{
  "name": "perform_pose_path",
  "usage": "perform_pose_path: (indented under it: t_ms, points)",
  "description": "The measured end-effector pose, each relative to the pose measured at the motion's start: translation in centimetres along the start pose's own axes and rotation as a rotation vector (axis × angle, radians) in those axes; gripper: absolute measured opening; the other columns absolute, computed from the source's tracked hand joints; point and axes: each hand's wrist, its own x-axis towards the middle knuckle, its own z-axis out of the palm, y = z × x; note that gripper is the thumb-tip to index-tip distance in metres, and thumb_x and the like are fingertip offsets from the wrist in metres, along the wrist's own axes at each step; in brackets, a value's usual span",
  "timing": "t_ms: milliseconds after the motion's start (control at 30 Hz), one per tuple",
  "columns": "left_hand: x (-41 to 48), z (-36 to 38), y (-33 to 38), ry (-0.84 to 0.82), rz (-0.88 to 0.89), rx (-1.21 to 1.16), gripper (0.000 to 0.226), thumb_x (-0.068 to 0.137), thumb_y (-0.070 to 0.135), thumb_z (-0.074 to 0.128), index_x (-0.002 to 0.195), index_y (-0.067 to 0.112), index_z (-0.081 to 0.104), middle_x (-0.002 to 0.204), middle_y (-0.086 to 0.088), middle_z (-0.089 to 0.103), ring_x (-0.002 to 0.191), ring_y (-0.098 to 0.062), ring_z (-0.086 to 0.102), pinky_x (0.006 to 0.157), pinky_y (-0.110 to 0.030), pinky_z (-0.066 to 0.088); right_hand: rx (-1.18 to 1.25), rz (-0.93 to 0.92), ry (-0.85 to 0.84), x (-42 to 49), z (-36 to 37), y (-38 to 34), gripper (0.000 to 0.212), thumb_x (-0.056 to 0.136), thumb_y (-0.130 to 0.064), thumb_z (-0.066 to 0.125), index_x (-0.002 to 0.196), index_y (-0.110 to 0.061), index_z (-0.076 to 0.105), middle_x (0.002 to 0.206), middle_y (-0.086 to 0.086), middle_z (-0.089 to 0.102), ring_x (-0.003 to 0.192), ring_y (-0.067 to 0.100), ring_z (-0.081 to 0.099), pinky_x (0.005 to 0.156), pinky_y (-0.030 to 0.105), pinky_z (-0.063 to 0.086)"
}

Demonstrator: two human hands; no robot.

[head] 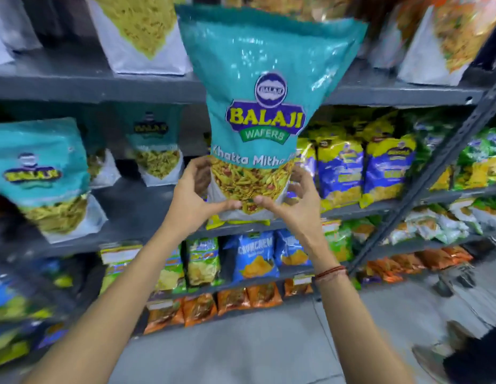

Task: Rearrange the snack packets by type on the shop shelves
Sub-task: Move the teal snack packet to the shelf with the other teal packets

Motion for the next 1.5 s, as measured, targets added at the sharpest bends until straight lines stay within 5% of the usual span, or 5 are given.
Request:
perform_pose_path:
  t_ms: [100,267,467,733,1500]
  points:
    - [-1.8,-4.0,-3.0,0.056,-0.080,0.042,0.087,0.044,0.040,0.089,0.118,0.025,0.045,0.122,-0.004,0.060,0.115,-0.014,0.057,0.101,-0.043,0.046,0.002,0.033,-0.062,-1.1,4.8,1.9,0.071,0.051,-0.050,0.087,0.108,-0.057,0.046,0.113,-0.030,0.058,0.106,-0.006,0.056,0.078,0.017,0.049]
    - [-3.8,-9.6,-7.7,0.129,-0.227,0.116,0.097,0.036,0.058,0.087,0.116,0.025,0.042,0.124,-0.008,0.059,0.118,-0.017,0.056,0.100,-0.047,0.046,-0.048,0.072,-0.200,-1.9,12.2,5.6,0.087,0.051,-0.059,0.085,0.123,-0.029,0.046,0.125,-0.002,0.058,0.115,0.018,0.057,0.089,0.047,0.052]
    - [-3.3,-14.4,-12.3,0.131,-0.337,0.170,0.102,0.042,0.045,0.088,0.123,0.009,0.038,0.130,-0.015,0.055,0.123,-0.024,0.052,0.102,-0.051,0.043,-0.042,0.129,-0.326,-1.1,18.8,8.2,0.078,0.052,-0.056,0.084,0.116,-0.044,0.042,0.112,-0.027,0.054,0.103,-0.014,0.053,0.084,0.019,0.051]
    - [0.2,-16.5,-16.9,0.098,-0.380,0.221,0.098,0.053,0.026,0.089,0.131,0.011,0.032,0.139,-0.015,0.049,0.129,-0.025,0.046,0.107,-0.048,0.039,-0.091,0.193,-0.358,2.1,23.0,11.1,0.084,0.056,-0.036,0.090,0.121,-0.015,0.043,0.110,-0.006,0.057,0.106,0.013,0.056,0.079,0.005,0.045]
    - [1.6,-17.2,-20.1,0.012,-0.465,0.246,0.095,0.063,0.015,0.085,0.137,0.008,0.025,0.145,-0.015,0.042,0.132,-0.025,0.042,0.110,-0.044,0.036,-0.123,0.266,-0.368,2.4,24.4,12.6,0.096,0.054,-0.044,0.089,0.130,-0.016,0.036,0.117,-0.003,0.055,0.117,0.021,0.055,0.091,0.027,0.047]
